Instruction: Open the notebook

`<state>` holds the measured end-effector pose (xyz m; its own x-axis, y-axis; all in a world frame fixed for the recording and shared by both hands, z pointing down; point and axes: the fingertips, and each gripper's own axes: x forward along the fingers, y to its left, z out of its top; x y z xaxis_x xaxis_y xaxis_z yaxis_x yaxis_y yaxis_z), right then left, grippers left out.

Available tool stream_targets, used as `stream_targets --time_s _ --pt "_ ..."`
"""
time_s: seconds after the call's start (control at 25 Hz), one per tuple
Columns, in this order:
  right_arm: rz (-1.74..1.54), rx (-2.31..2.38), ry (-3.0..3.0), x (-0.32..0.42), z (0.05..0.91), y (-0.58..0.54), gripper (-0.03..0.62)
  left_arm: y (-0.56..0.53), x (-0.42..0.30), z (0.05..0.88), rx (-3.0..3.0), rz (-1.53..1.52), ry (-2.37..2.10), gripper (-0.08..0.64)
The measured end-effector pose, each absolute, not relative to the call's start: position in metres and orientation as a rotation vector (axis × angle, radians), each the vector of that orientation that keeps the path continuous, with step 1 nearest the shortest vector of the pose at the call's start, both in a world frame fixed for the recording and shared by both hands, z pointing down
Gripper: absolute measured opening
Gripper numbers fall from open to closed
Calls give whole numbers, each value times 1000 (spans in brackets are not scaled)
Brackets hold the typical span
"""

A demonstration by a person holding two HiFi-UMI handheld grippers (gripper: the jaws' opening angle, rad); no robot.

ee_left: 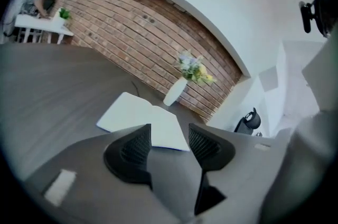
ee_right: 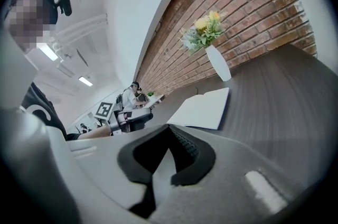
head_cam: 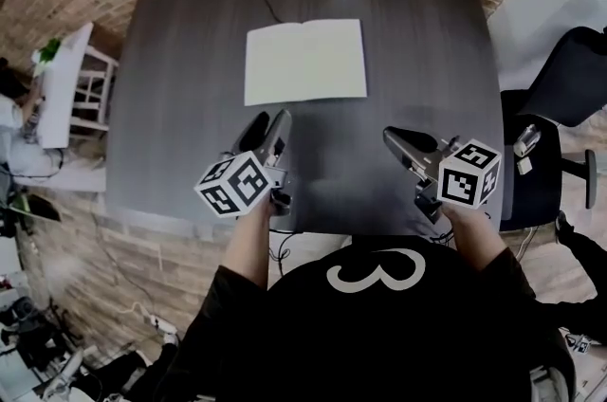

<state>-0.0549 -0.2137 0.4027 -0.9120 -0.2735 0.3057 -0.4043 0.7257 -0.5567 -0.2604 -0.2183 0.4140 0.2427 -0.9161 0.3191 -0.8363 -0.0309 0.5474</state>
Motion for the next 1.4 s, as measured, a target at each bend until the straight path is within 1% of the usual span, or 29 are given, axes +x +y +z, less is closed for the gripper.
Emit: stream_targets --time_s 0.16,0.28,0.4,0.48,0.6,0.68,0.88,1.4 --pt "853 551 -2786 -53 376 -196 2 -192 -221 386 2017 -18 -1546 204" --pt "775 560 -2850 -51 352 -179 2 -168 -190 361 2133 -6 -1458 151" --pt "733 554 -2903 -49 336 -152 2 -142 -167 342 2219 -15 -1386 132" --pt "696 552 -2920 -49 331 -135 2 -125 -156 333 2269 -3 -1351 100" --pt "650 554 -2946 -48 319 -116 2 -106 -139 316 2363 6 -1313 24" --pt "624 541 -2967 -47 312 -104 2 -93 -125 307 2427 14 -1283 0" --pt "580 553 -2991 -42 307 -85 2 -75 -105 300 2504 56 -1251 12" --pt "478 560 -2978 -48 306 -64 2 -55 -103 297 2532 61 -1265 14"
